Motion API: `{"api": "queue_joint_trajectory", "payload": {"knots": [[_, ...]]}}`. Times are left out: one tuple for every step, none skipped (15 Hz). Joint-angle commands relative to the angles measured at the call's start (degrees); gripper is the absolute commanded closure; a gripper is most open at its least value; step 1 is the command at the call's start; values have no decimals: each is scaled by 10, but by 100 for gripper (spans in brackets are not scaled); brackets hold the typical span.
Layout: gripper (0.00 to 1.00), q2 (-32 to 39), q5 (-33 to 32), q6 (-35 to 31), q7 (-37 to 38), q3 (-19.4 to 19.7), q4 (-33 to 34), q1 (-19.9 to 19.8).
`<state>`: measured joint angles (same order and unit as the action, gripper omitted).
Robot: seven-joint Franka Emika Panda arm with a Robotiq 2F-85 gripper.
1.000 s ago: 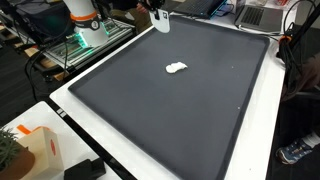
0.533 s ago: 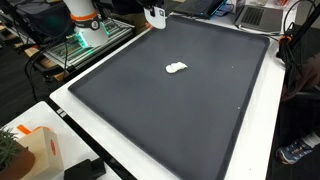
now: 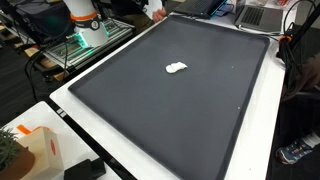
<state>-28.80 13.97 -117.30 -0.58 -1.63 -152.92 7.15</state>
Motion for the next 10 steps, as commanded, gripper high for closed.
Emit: {"api": "queue_joint_trajectory", "payload": {"knots": [[33, -19, 7, 12, -24, 14, -8, -9], [26, -19, 6, 9, -28, 16, -8, -10], [17, -18, 6, 6, -32, 17, -11, -11], [10, -18, 4, 5, -26, 15, -12, -13], [27, -4, 2, 3, -19, 10, 0, -12], [20, -4, 2, 3, -19, 10, 0, -13], [13, -4, 2, 3, -19, 10, 0, -13], [10, -4, 2, 3, -19, 10, 0, -13], [10, -4, 2, 3, -19, 10, 0, -13], [10, -4, 2, 3, -19, 10, 0, -13]]}}
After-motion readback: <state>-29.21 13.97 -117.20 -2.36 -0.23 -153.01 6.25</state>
